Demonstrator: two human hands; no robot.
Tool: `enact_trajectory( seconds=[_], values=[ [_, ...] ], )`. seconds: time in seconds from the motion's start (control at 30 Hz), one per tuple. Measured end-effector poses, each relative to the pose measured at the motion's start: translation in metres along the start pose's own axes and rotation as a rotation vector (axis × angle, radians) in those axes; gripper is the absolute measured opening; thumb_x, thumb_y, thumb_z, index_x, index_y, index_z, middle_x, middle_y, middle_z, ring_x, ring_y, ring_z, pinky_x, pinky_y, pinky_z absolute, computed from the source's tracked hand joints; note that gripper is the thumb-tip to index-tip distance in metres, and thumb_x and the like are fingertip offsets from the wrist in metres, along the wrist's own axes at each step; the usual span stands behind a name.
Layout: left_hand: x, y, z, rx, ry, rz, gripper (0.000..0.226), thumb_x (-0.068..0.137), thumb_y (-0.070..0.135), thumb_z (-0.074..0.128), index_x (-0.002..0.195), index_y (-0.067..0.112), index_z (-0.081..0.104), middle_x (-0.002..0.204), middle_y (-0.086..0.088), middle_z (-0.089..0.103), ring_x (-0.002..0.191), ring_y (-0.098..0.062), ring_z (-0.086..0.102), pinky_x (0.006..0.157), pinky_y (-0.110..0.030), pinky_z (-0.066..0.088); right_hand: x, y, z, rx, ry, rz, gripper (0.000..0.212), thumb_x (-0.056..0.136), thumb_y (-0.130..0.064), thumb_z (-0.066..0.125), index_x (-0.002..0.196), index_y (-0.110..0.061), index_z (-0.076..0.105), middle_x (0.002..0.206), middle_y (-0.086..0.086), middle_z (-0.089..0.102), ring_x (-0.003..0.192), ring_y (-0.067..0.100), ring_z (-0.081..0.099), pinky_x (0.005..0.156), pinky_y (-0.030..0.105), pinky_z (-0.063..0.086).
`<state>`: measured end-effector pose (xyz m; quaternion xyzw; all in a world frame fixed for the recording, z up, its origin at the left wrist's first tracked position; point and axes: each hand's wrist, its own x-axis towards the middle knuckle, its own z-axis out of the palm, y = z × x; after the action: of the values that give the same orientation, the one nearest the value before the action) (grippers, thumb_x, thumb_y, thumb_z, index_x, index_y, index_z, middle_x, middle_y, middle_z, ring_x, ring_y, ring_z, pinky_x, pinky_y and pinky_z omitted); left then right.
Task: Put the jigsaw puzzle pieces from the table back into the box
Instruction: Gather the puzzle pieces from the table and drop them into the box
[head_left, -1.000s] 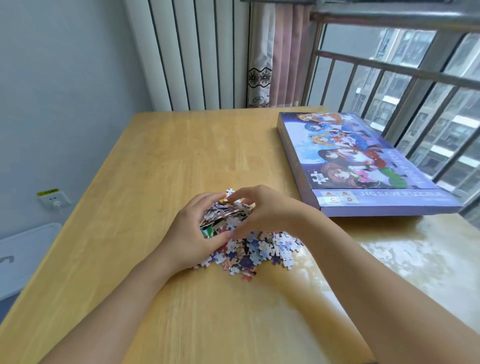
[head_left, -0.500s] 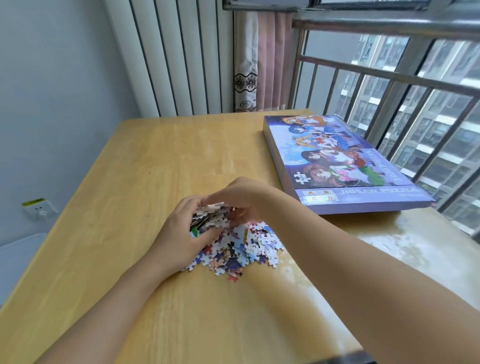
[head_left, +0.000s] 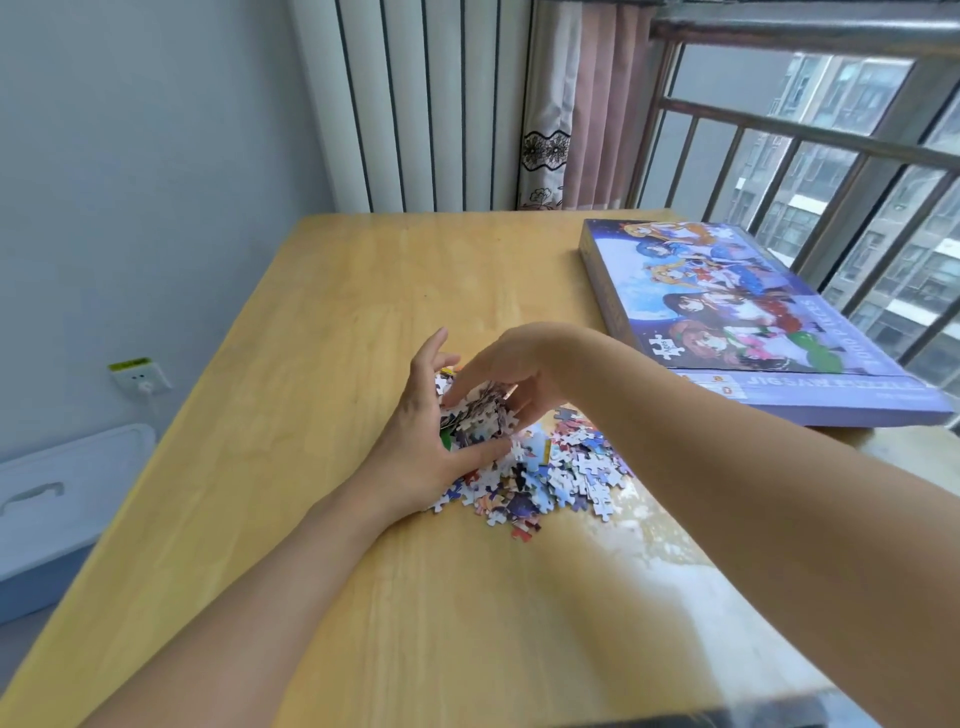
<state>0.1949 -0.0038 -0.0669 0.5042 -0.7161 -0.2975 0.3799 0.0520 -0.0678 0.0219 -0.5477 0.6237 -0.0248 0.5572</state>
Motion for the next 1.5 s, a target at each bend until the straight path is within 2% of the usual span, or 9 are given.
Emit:
enact_trajectory(
  seconds=[0.2,0.47,0.57,0.77,0.9,1.0,1.13,1.37,1.5],
  values=[
    [-0.001,-0.001,-0.001,-0.039,0.04,0.003,0.124,0.061,0.07,0.081,0.151,0.05,-0.002,0.151,0.016,0.03,0.14,-0.008,0.035,0.112,-0.033,0.035,-0.002,0.007,-0.004,0.08,0.021,-0.03,0.036,0.083,-0.01,0.08,0.115,-0.001,0.066,0.109,0.013,0.072,0.094,0.028,0.072,0.082,0.04,0.061],
    [0.0,-0.005,-0.004,-0.083,0.139,-0.019,0.083,0.081,0.073,0.051,0.152,0.039,0.021,0.146,0.016,0.039,0.137,0.002,0.035,0.107,-0.017,0.026,-0.014,0.065,-0.029,0.446,0.3,-0.291,0.05,0.068,-0.012,0.09,0.109,-0.003,0.063,0.099,0.016,0.073,0.08,0.028,0.074,0.069,0.039,0.061],
    [0.001,-0.006,-0.003,-0.099,0.22,-0.005,0.069,0.087,0.067,0.049,0.147,0.035,0.035,0.142,0.015,0.047,0.136,0.001,0.04,0.109,-0.016,0.029,-0.019,0.083,-0.031,0.599,0.24,-0.278,0.042,0.069,-0.011,0.089,0.104,-0.007,0.066,0.109,0.015,0.073,0.09,0.029,0.068,0.076,0.042,0.059],
    [-0.003,0.006,-0.002,-0.029,0.251,0.01,0.051,0.089,0.057,0.057,0.136,0.037,0.048,0.131,0.035,0.047,0.117,0.02,0.044,0.096,-0.008,0.036,-0.037,0.108,-0.034,0.638,0.169,-0.295,0.015,0.08,-0.007,0.082,0.084,-0.01,0.068,0.095,0.01,0.07,0.061,0.016,0.059,0.049,0.027,0.05],
    [0.0,0.02,-0.002,0.058,0.244,0.095,0.037,0.095,0.03,0.066,0.13,0.034,0.053,0.121,0.046,0.044,0.11,0.023,0.045,0.09,-0.006,0.037,-0.047,0.126,-0.033,0.688,0.175,-0.316,0.029,0.078,-0.007,0.082,0.104,0.0,0.071,0.103,0.013,0.07,0.089,0.025,0.063,0.073,0.036,0.056],
    [0.007,0.039,0.002,0.055,0.234,0.154,0.035,0.095,0.028,0.067,0.128,0.031,0.055,0.122,0.032,0.049,0.115,0.014,0.048,0.096,-0.013,0.041,-0.051,0.135,-0.028,0.613,0.209,-0.297,0.031,0.077,-0.01,0.086,0.103,-0.003,0.071,0.097,0.01,0.07,0.086,0.021,0.068,0.074,0.033,0.058],
    [0.022,0.072,0.014,0.08,0.205,0.24,0.036,0.095,0.021,0.066,0.129,0.027,0.055,0.125,0.018,0.052,0.117,0.01,0.048,0.097,-0.013,0.041,-0.054,0.139,-0.027,0.556,0.273,-0.261,0.038,0.071,-0.014,0.09,0.1,-0.001,0.07,0.109,0.017,0.074,0.102,0.029,0.071,0.09,0.049,0.059],
    [0.065,0.106,0.041,0.404,-0.139,0.271,0.059,0.086,0.014,0.072,0.139,0.022,0.049,0.138,0.003,0.047,0.128,-0.013,0.043,0.107,-0.025,0.035,-0.077,0.159,-0.034,0.738,0.196,-0.258,0.031,0.082,-0.004,0.08,0.109,0.003,0.067,0.1,0.015,0.073,0.08,0.024,0.073,0.067,0.034,0.062],
    [0.076,0.109,0.069,0.572,-0.363,0.373,0.087,0.076,0.023,0.083,0.149,0.021,0.038,0.152,0.0,0.036,0.14,-0.019,0.031,0.116,-0.03,0.028,-0.089,0.185,-0.043,0.782,0.203,-0.264,0.019,0.085,-0.003,0.075,0.103,0.001,0.07,0.1,0.015,0.073,0.085,0.025,0.071,0.078,0.036,0.063]
  ],
)
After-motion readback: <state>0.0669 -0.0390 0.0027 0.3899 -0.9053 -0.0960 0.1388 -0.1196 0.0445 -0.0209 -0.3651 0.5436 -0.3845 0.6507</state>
